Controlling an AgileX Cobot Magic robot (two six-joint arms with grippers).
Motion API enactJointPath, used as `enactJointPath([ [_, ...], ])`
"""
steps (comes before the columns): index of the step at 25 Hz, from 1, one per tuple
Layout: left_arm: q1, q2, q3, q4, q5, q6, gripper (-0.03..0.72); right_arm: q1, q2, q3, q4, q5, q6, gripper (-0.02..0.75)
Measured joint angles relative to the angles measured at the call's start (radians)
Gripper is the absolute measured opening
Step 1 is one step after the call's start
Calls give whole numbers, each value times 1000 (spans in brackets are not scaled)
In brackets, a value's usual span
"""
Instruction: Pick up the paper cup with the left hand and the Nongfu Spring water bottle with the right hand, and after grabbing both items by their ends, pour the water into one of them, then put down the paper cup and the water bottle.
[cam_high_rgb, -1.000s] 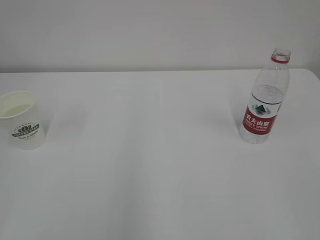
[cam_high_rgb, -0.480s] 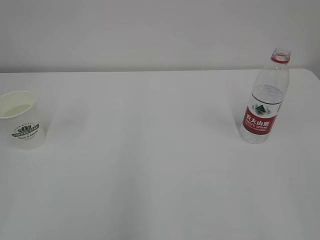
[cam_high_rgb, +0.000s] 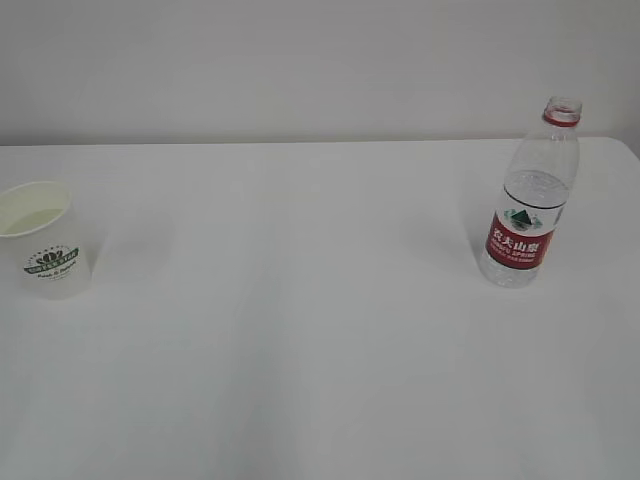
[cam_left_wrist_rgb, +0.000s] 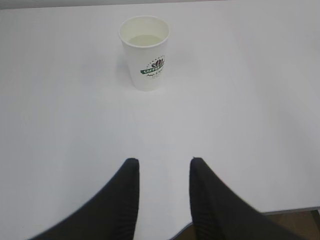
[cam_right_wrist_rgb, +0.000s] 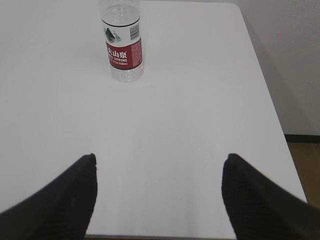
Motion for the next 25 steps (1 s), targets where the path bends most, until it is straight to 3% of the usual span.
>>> enactJointPath([
  [25, 0, 0, 0, -2, 0, 0, 241, 0, 0, 0, 0, 0, 2, 590],
])
